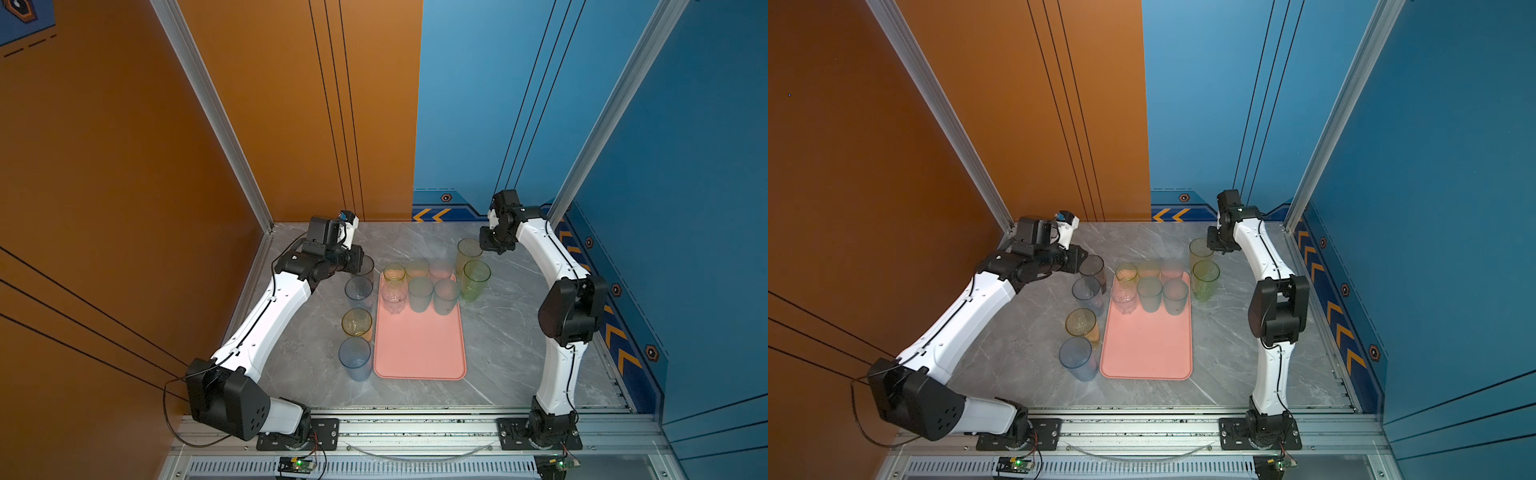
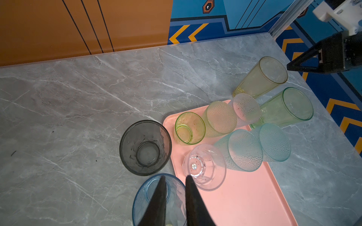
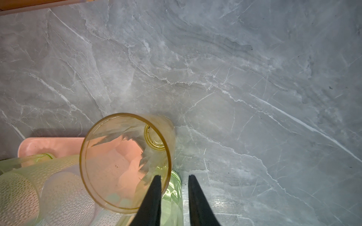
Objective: Place the glasses into the tray
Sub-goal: Pick up the glass from the top-right of the table.
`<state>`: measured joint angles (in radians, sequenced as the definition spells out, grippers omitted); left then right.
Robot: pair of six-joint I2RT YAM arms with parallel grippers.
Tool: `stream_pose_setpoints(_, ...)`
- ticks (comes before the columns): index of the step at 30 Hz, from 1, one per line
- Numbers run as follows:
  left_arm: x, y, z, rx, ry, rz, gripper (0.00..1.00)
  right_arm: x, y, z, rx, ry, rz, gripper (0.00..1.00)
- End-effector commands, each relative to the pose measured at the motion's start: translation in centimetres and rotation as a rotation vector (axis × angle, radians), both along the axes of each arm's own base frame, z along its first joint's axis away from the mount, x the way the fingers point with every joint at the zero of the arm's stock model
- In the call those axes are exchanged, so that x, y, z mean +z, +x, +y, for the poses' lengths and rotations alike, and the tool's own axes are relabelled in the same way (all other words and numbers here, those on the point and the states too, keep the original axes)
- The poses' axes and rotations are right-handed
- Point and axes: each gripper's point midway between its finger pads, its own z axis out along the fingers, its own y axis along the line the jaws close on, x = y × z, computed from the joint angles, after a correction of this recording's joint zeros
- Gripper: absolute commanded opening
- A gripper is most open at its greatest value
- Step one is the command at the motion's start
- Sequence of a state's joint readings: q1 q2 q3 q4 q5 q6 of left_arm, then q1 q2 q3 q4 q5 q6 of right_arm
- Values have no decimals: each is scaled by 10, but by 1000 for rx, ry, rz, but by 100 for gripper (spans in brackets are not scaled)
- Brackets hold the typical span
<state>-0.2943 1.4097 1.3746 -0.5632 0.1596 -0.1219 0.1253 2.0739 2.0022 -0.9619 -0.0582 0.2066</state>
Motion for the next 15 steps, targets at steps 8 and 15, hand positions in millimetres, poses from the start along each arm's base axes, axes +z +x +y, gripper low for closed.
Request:
stream_pose_setpoints(8,0,5,-2,-9,-15,-5,20,-21,2,12,21,19,61,23)
stream_pose_setpoints(15,-1,6,-2,-11,-16,-5,20,-28,5,14,20,21,70,19)
